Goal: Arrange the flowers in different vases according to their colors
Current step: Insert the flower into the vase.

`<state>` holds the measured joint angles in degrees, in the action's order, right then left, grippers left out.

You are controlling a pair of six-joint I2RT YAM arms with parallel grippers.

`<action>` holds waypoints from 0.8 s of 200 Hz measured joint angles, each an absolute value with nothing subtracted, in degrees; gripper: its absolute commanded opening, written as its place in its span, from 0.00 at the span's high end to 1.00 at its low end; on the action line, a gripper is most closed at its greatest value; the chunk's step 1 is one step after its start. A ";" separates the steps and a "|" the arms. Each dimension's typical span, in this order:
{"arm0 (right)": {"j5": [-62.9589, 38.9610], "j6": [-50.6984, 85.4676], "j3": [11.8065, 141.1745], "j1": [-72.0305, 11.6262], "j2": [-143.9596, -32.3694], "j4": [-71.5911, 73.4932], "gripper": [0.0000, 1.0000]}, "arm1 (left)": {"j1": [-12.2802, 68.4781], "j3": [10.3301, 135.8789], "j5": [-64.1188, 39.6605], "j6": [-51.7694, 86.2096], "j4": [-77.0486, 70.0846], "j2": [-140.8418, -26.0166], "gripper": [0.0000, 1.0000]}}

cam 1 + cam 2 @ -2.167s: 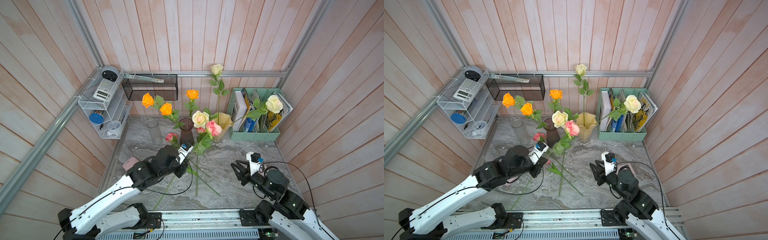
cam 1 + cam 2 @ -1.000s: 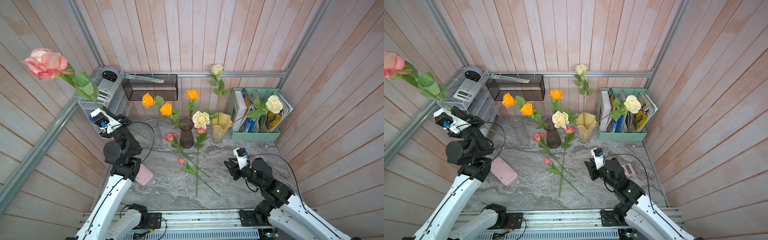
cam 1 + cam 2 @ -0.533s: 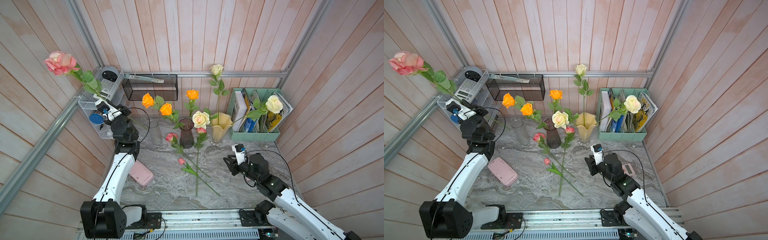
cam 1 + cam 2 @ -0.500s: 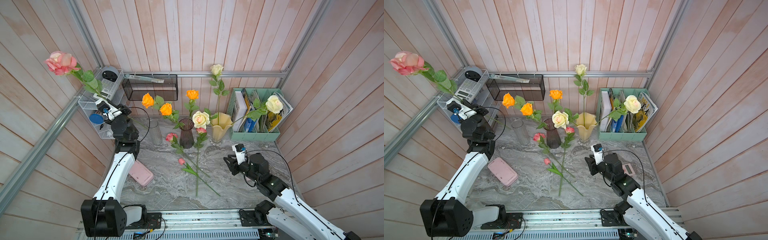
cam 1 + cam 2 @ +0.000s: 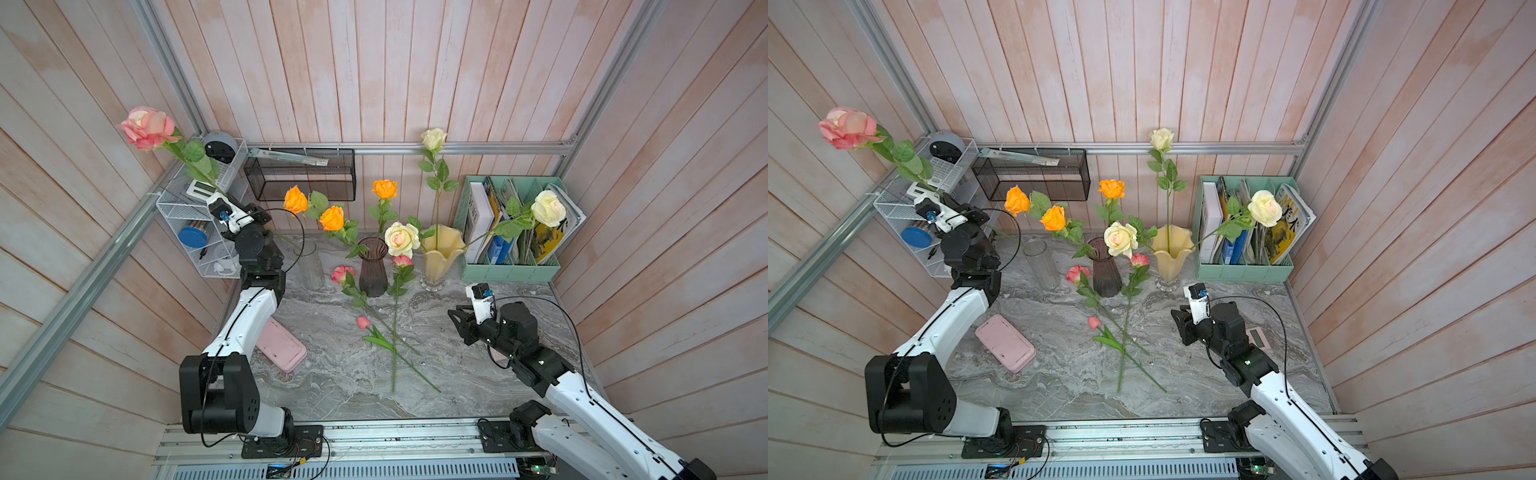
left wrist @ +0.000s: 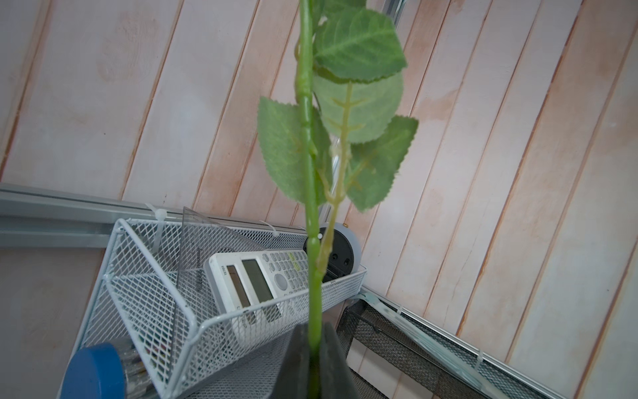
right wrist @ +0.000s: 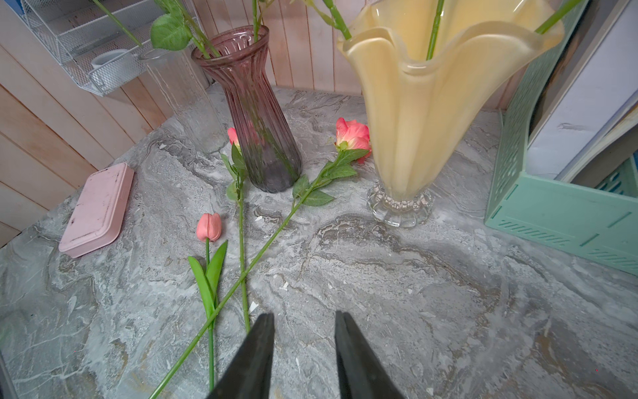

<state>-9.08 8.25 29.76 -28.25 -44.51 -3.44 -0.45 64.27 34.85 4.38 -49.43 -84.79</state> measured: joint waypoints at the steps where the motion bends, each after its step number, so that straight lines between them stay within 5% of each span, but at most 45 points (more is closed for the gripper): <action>1: -9.10 8.25 29.74 -28.23 -44.53 -3.42 0.65 | -0.45 64.27 34.83 4.38 -49.52 -84.86 1.00; 75: -10.37 7.35 29.04 -27.55 -45.12 -2.31 0.64 | -0.47 61.10 30.76 5.58 -57.25 -90.85 1.00; 108: -10.46 7.38 29.02 -27.53 -45.23 -2.09 0.64 | 0.03 57.39 29.10 6.55 -58.46 -90.83 0.61; 160: -11.07 7.46 28.95 -27.44 -44.62 -2.15 0.63 | 1.32 55.57 27.49 10.00 -52.73 -86.94 0.48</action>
<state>-11.07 7.46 28.95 -27.44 -44.62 -2.15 1.32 55.57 27.49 10.00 -52.73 -86.94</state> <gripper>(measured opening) 0.364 0.495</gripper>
